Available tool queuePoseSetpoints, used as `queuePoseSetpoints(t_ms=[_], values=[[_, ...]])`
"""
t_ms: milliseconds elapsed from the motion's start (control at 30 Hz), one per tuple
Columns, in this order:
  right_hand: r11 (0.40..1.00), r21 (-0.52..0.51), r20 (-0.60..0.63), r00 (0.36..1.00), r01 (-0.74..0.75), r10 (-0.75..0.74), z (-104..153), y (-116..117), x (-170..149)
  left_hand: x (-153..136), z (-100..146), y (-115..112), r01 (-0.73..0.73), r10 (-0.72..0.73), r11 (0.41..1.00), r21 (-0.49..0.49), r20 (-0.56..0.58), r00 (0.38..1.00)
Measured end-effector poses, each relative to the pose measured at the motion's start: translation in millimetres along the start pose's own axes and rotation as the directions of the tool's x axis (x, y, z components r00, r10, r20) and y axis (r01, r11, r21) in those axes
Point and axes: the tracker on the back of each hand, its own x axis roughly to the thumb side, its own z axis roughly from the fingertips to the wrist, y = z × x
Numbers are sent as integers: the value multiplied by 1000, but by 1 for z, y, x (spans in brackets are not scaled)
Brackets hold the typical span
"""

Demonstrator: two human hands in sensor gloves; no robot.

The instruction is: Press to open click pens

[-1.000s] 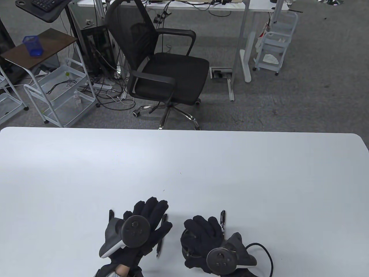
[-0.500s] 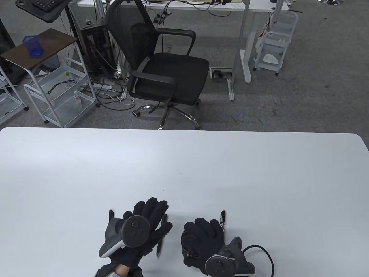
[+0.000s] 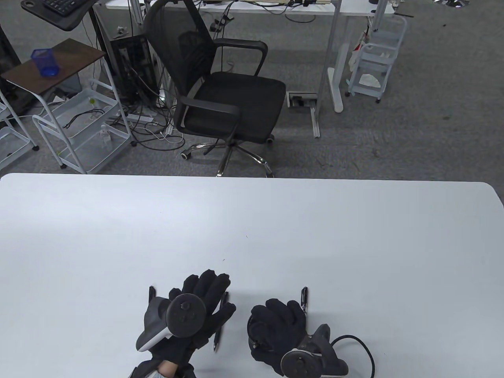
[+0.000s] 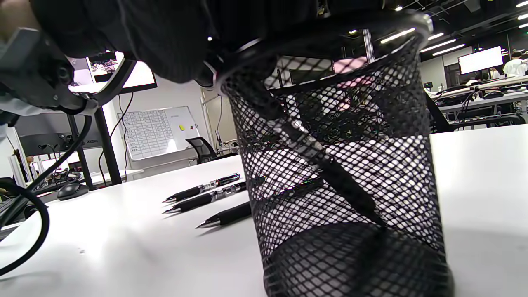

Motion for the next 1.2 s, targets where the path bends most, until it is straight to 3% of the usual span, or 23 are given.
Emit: queuePoseSetpoints(t_ms=[300,500,700,967,1067,1200], values=[[997,-78,-33,999,19,-22,-2,-5,-8,0,0,0,-1,1,1000,-4,-3,1000],[971,-169,-103,977,170,-188,-8,-21,-28,0,0,1,-4,4,1000,-1,-2,1000],[883,-249,-144,887,397,-439,-16,-59,-49,-1,0,2,-8,8,1000,1,-1,1000],[600,-458,14,680,656,-733,-17,-108,-67,-1,-1,0,0,0,1000,-4,-4,1000],[464,-536,76,587,706,-806,-12,-109,-73,0,-1,-1,7,-7,1000,-8,-4,1000],[336,-534,112,459,776,-881,-7,-100,-80,0,-1,-2,6,-6,1000,-9,-5,1000]])
